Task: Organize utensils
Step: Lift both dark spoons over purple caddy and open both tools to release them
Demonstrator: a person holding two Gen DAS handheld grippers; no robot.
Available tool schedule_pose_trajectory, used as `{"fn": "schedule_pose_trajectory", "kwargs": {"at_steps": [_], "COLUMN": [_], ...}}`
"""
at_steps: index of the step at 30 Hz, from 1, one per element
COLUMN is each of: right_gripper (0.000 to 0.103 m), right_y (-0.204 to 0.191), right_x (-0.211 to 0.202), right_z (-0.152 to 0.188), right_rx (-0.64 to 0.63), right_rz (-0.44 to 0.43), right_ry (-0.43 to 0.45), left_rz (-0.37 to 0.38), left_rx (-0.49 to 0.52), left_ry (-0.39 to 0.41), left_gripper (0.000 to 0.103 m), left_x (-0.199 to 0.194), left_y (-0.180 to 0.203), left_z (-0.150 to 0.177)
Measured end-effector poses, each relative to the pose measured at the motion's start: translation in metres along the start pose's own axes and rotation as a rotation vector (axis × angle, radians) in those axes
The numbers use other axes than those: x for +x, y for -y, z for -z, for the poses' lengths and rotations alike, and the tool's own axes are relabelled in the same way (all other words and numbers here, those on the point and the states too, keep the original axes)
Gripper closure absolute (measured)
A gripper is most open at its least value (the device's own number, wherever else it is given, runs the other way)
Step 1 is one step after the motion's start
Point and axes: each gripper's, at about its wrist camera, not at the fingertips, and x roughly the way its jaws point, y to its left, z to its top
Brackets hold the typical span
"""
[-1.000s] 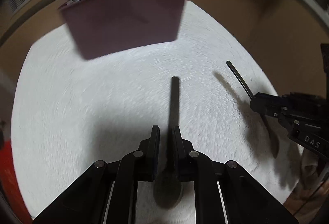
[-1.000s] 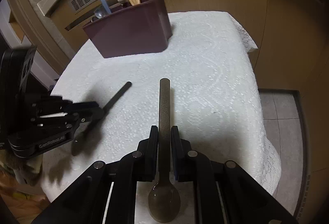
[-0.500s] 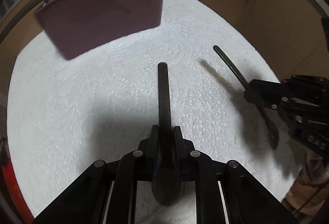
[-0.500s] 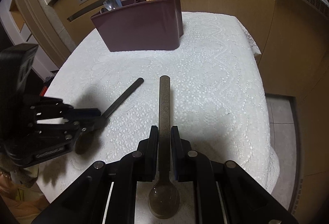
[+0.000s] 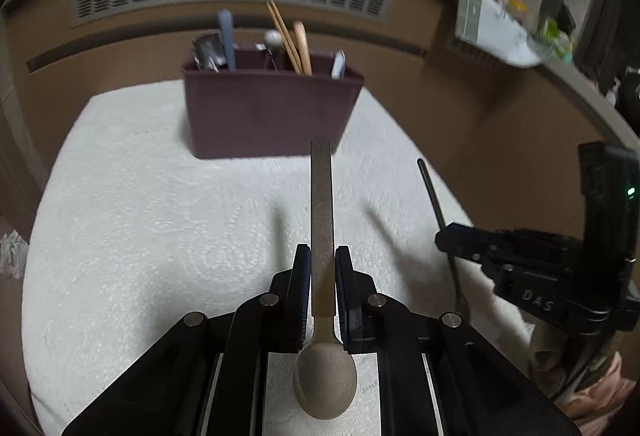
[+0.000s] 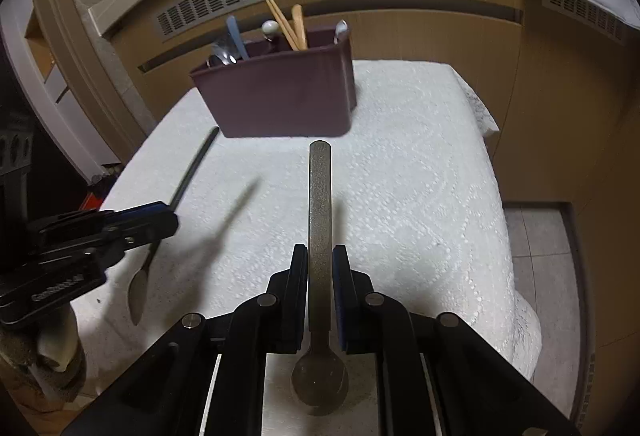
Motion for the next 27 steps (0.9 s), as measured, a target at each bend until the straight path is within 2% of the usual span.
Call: {"fn": "schedule_pose_trajectory", "kwargs": {"at_steps": [4,6,9,14,18,22,27], "right_gripper": [0.091,0.091,0.091,0.091,0.091,0.091,0.091], "right_y": [-0.010,-0.016,-0.025,-0.040,-0.046,-0.045,-0.043], "right_x": [-0.004,-0.008,-0.028,-0.075,-0.080,-0.060,-0.025], "right_z": [-0.007,-0.019,-0.056,-0.138,-0.187,-0.218,-0.229], "right_rx": [-0.014,-0.024,-0.079,-0.154,-0.156,-0.140,-0.149], "right_rz": [-0.006,-0.010,-0.006,0.032,0.039,0.022,0.020], "right_ry": [0.030,0.057,0.147,0.378,0.473,0.489,0.472], "left_rz": [0.000,-0.004,-0.006,-0.008,-0.022,-0.039,-0.065], "left_rx": [-0.037,-0.043,-0.010,0.025,0.030,0.004,-0.005], "left_ry": [0.082,0.126,0.228,0.415,0.516,0.550,0.537], "left_gripper": [0.090,0.090,0.090,0.090,0.090,0.090,0.090], "left_x": [-0.029,-0.031,-0.049,-0.072,-0.073,-0.057,-0.022], "left_y": [-0.014,-0.019,-0.019,-0.021,-0.028,-0.044,-0.060], "left_z": [-0.008,-0.027,-0.067,-0.142,-0.180,-0.202,-0.210]}}
